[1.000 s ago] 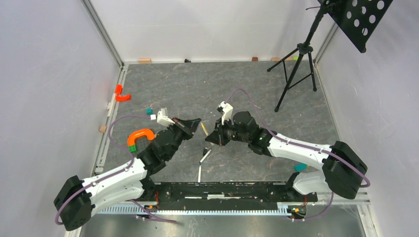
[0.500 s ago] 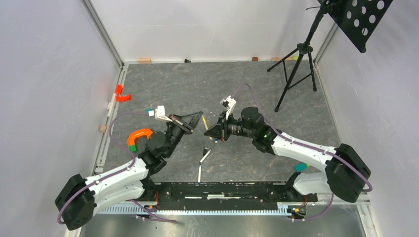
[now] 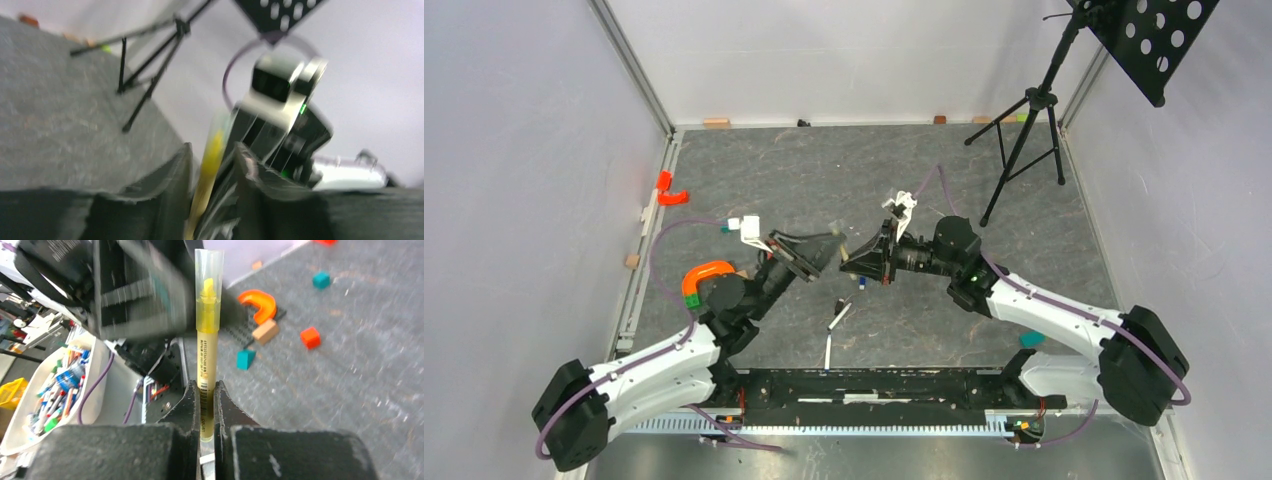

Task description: Insert the pens into the pen caps

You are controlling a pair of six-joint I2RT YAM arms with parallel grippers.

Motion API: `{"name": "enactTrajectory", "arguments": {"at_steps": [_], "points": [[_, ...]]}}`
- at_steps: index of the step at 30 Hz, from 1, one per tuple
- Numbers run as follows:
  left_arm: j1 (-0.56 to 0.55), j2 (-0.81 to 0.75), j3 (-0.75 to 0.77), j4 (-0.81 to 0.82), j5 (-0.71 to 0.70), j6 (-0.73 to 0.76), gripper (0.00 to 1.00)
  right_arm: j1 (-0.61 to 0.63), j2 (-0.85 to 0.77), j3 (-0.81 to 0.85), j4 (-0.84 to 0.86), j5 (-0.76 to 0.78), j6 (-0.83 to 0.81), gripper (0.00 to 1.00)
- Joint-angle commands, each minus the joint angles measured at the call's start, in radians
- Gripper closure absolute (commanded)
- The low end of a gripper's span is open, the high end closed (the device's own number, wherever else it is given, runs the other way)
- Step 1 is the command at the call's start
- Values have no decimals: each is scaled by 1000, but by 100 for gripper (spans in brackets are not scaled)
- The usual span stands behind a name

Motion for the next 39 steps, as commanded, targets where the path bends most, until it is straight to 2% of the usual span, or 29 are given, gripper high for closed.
{"name": "enactTrajectory", "arguments": {"at_steps": [1,3,5,10,14,20,24,31,39], "points": [[-44,10,29,-173,225,31,45,-1,-45,19,218,-5,-70,100],[-43,3,74,-214,232,53,27,-1,-53,6,209,-4,-85,100],[-43,-4,107,-245,238,69,19,-1,-61,0,189,3,-96,100],[-43,-54,132,-315,228,96,9,-1,-84,-4,136,46,-128,100],[-43,-139,118,-382,194,123,0,-1,-100,21,19,155,-150,100],[-43,-266,133,-501,92,202,1,0,-134,21,-87,202,-173,100],[-44,-217,208,-577,72,235,9,1,-166,0,-120,183,-188,100],[-44,-80,257,-458,113,215,20,2,-185,-21,-157,148,-196,100],[-44,2,284,-411,120,201,36,2,-209,-35,-190,145,-207,100]]}}
